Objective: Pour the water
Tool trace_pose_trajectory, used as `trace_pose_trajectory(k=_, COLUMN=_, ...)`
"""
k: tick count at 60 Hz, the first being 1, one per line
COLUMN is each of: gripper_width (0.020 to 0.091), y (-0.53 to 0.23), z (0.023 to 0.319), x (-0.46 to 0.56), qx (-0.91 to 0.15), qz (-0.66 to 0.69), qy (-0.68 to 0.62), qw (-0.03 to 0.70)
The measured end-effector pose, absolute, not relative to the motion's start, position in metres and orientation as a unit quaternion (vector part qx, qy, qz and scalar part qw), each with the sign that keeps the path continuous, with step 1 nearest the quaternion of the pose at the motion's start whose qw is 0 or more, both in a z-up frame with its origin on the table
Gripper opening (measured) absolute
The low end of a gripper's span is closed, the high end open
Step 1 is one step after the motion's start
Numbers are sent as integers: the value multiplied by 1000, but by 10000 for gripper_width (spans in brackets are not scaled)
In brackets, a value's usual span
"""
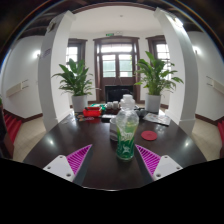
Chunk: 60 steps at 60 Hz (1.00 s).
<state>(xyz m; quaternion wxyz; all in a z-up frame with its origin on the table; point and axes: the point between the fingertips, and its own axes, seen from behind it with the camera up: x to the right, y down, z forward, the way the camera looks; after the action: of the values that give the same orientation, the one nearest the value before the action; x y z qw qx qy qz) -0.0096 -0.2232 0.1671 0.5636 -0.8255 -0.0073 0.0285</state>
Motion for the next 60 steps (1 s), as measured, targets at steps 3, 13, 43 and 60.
trace_pose_trajectory(k=3, gripper_width=842, y=-216, z=168, x=2, qx=-817, qz=21, qy=4, qw=576)
trace_pose_trajectory(k=13, gripper_width=843, y=-169, z=176, x=30, qx=-783, qz=-2, qy=7, qw=622)
trace_pose_trajectory(k=43, gripper_width=730, y=-97, z=168, x=12, qx=-773, qz=24, qy=19, qw=634)
trace_pose_trajectory(k=60, gripper_width=345, y=-76, z=145, x=13, qx=-762, qz=12, qy=20, qw=647)
